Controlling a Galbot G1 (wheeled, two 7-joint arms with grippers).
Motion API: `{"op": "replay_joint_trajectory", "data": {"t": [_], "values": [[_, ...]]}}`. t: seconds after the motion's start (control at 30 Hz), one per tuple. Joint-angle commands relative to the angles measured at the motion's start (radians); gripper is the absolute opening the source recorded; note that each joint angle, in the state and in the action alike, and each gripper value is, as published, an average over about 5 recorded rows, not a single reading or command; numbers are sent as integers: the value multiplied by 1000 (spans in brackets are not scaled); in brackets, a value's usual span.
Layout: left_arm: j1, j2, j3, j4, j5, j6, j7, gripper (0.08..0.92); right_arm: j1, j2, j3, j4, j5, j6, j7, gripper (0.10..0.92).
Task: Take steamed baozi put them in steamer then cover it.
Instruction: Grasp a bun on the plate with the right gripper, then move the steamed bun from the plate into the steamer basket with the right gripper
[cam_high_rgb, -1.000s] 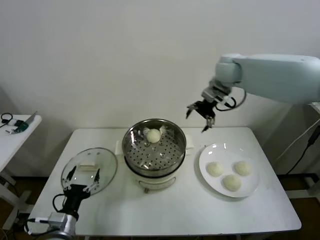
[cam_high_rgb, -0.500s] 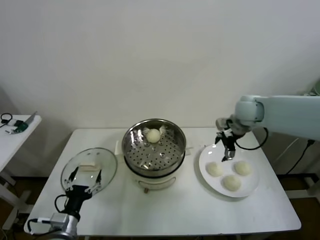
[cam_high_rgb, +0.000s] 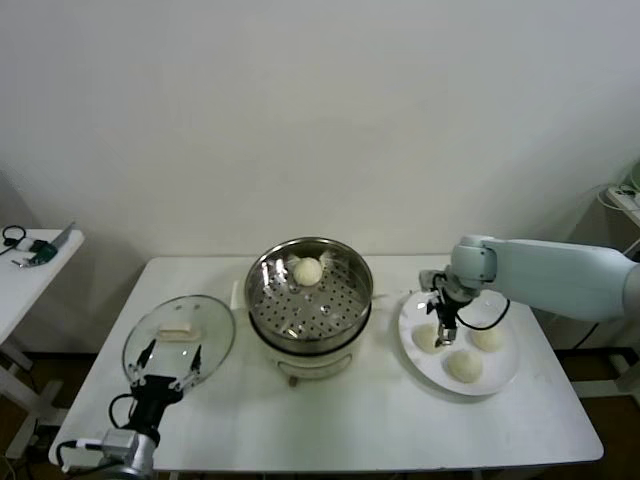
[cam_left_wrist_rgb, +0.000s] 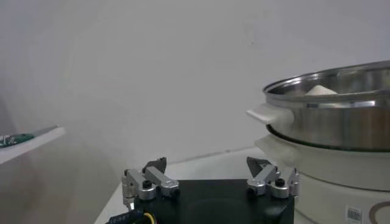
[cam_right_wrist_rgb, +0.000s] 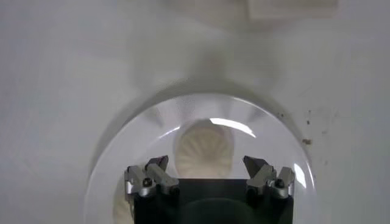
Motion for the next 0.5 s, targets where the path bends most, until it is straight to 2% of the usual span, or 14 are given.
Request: {"op": "replay_joint_trajectory", "data": {"t": [0.03,0.13,0.33,0.5], "values": [[-2,-1,2,7,2,0,0,823,-123,12,83,-85,-46,-12,-3,814],[-3,0,2,8,3,1,0,823,-134,15,100,-97,-47,-10,-1,777],[-2,0,1,5,4,1,-1,823,-139,8,125,-98,-75,-6,-4,651],[0,-2,1,-9,5,4,0,823,-69,-28,142,-38,-57,-2,-29,557]]}}
